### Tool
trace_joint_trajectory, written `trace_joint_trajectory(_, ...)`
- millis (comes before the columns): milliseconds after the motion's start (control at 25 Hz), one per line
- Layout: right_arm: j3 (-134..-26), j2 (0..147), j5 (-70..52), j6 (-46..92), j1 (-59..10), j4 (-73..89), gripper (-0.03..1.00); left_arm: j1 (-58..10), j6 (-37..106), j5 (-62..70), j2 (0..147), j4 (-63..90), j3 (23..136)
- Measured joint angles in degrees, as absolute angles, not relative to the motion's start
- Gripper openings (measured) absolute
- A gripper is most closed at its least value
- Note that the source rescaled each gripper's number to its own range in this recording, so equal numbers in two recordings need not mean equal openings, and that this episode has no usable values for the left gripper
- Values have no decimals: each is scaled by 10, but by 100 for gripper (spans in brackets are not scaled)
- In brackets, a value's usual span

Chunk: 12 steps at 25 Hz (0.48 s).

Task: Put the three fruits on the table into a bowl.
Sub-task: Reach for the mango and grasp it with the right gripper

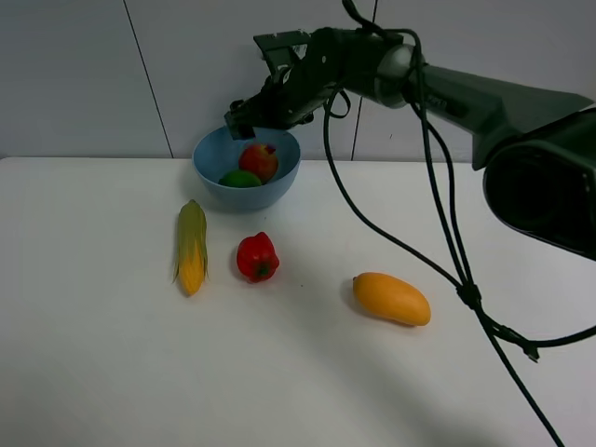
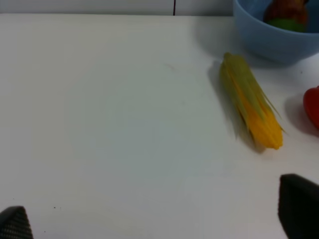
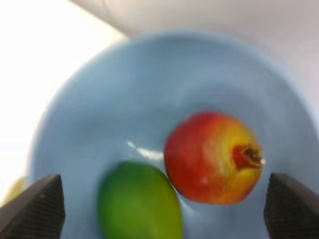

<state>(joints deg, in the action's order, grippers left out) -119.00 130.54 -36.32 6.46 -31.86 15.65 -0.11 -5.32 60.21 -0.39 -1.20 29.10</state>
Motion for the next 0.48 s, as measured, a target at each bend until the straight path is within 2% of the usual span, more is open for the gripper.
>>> trace_joint_trajectory(320, -1187, 1185, -413, 64, -325, 136, 40, -1, -53, 602, -4, -12, 291)
trace_joint_trajectory(480, -1113, 1115, -413, 64, -331, 106, 41, -1, -53, 602, -4, -12, 291)
